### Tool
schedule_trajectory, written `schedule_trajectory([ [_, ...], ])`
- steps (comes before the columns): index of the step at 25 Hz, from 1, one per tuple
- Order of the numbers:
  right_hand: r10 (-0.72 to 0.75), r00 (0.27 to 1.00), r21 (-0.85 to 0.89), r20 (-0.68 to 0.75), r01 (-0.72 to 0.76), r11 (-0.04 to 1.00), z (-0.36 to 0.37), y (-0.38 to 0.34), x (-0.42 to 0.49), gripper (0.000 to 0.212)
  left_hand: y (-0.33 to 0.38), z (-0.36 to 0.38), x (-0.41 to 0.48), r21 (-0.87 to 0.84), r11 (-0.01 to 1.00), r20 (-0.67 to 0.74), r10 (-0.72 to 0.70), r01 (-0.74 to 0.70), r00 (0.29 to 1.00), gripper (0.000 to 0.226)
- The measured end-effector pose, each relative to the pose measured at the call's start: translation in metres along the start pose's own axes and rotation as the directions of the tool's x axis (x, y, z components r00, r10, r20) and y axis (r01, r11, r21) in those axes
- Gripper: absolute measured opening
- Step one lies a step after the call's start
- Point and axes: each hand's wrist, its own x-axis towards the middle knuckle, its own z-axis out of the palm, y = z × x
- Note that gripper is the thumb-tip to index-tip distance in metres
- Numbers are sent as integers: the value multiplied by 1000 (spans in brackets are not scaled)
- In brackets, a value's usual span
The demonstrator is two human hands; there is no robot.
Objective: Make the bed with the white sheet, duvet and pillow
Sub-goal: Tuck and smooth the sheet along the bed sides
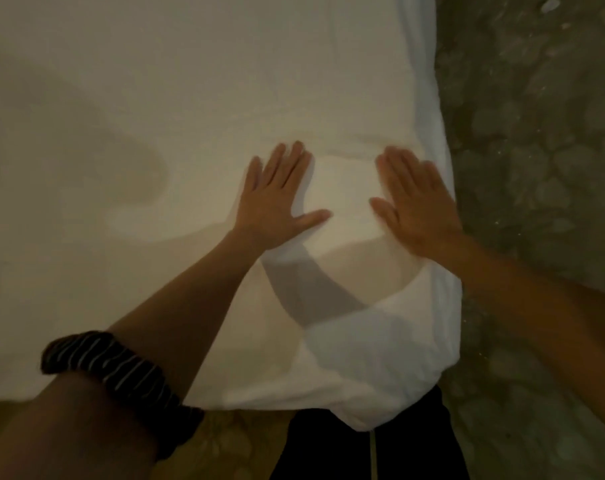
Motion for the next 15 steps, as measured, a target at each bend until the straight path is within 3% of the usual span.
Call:
schedule_trajectory([
  [2, 24, 1000, -14, -19, -24, 1000, -3, -1, -4, 68, 13, 7, -3, 14, 1000, -56, 7, -7, 998, 95],
  [7, -128, 990, 19, 57, 127, 992, 19, -45, -97, 74, 71, 34, -86, -138, 960, -123, 226, -242, 966, 92],
  [10, -236, 967, 31, 98, 234, 972, 25, -58, -169, 83, 100, 43, -141, -117, 940, -64, 314, -320, 947, 93],
  [12, -235, 971, 79, 52, 230, 970, 22, -54, -161, 83, 106, 41, -143, -123, 952, -77, 273, -281, 959, 95],
  [15, -143, 990, 115, 11, 140, 983, 16, -39, -116, 78, 106, 30, -113, -176, 979, -99, 83, -99, 992, 98],
])
